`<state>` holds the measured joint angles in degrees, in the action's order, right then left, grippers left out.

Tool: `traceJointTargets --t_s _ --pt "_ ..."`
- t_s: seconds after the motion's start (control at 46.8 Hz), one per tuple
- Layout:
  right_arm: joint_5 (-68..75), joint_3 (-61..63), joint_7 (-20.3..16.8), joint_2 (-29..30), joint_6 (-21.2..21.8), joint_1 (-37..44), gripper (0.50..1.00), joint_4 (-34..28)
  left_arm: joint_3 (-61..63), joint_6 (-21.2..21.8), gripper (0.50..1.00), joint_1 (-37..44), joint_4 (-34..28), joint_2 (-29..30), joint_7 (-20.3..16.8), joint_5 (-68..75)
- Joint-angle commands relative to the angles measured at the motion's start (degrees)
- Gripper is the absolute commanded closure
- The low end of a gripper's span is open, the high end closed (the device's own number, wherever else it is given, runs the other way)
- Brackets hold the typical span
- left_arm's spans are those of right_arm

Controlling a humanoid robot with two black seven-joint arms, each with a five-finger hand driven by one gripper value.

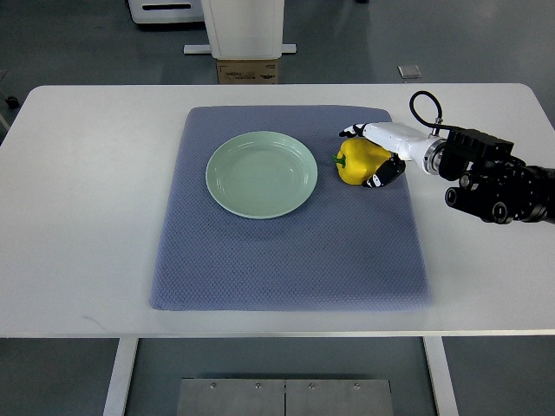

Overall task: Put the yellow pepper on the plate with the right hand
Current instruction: 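Close the right hand fingers around the yellow pepper and lift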

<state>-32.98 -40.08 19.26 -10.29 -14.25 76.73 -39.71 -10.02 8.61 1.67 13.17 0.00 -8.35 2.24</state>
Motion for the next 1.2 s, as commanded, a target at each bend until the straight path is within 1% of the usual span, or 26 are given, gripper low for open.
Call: traceJointTargets --t_s 0.0,0.15,0.299,0.385,0.406,0.428,0.47,0.492,0.791,0.962,1.176 --pt "0.1 0.2 0.2 0.0 -0.1 0.0 0.643 0.0 0.0 0.0 0.500 0.0 0.0 0.0 0.0 0.0" --pt "0.1 0.2 0.2 0.0 -0.1 0.1 0.668 0.0 0.0 0.0 0.500 0.0 0.0 0.0 0.0 0.0" --pt "0.2 0.3 0.2 0.0 -0.1 0.1 0.739 0.0 0.0 0.0 0.500 0.0 0.0 0.0 0.0 0.0" --pt "0.2 0.3 0.2 0.2 -0.1 0.1 0.820 0.0 0.0 0.0 0.500 0.0 0.0 0.0 0.0 0.0" --pt "0.2 0.3 0.2 0.3 -0.1 0.2 0.852 0.0 0.0 0.0 0.500 0.0 0.0 0.0 0.0 0.0" --pt "0.2 0.3 0.2 0.3 -0.1 0.2 0.893 0.0 0.0 0.0 0.500 0.0 0.0 0.0 0.0 0.0" --pt "0.2 0.4 0.2 0.3 -0.3 0.1 0.994 0.1 0.0 0.0 0.500 0.0 -0.1 0.0 0.0 0.0" --pt "0.2 0.4 0.2 0.3 -0.3 0.1 1.000 0.1 0.0 0.0 0.500 0.0 -0.1 0.0 0.0 0.0" --pt "0.0 0.2 1.0 0.8 -1.8 0.7 1.000 0.1 0.0 0.0 0.500 0.0 0.0 0.0 0.0 0.0" --pt "-0.1 0.3 3.9 0.8 -1.8 2.2 1.000 0.0 0.0 0.0 0.500 0.0 0.0 0.0 0.0 0.0" --pt "0.2 0.6 4.0 2.3 -2.5 5.0 1.000 -0.4 0.0 0.0 0.500 0.0 0.0 0.0 0.0 0.0"
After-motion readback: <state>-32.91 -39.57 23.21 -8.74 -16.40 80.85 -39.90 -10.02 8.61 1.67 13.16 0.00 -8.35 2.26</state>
